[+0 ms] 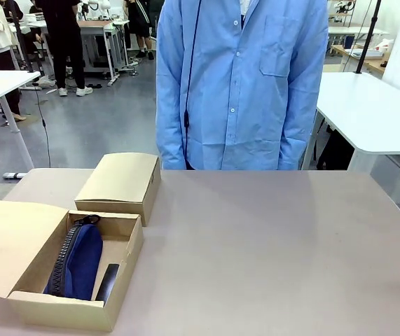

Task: Place items inside the box.
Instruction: Close the lid of the Mailer Box closest to the robot.

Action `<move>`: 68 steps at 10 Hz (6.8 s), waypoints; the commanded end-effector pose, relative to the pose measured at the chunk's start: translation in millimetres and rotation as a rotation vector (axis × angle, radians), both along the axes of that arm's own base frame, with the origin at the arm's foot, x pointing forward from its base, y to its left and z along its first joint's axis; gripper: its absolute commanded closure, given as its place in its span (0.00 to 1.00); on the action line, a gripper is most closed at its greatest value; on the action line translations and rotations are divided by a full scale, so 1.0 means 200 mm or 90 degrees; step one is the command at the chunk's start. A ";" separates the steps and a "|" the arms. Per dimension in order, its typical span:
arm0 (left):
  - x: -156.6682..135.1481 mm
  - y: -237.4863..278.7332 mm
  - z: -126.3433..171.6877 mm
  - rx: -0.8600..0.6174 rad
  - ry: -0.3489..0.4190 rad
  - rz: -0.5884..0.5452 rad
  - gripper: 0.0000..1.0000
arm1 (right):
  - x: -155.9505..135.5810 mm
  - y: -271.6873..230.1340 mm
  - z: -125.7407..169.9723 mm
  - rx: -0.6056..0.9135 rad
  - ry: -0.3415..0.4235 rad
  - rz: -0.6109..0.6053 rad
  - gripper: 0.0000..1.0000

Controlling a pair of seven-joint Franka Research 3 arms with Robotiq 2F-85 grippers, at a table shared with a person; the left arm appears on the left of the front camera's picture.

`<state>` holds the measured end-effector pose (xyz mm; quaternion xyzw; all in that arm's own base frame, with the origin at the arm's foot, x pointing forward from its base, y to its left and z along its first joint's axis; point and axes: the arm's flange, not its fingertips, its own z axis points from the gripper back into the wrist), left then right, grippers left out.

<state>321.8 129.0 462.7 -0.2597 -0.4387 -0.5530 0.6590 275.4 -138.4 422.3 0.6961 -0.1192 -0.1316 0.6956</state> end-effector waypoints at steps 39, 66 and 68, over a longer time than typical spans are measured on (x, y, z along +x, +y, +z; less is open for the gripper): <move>0.05 -0.01 -0.38 -0.033 -0.019 -0.220 0.00 | 0.00 0.00 0.02 0.014 0.007 -0.002 0.00; 0.16 -0.84 -0.49 -0.193 0.145 -0.006 0.00 | 0.00 0.00 0.02 0.014 0.007 -0.002 0.00; 0.24 -0.68 -0.29 -0.212 0.334 0.241 0.00 | 0.00 0.00 0.02 0.014 0.007 -0.002 0.00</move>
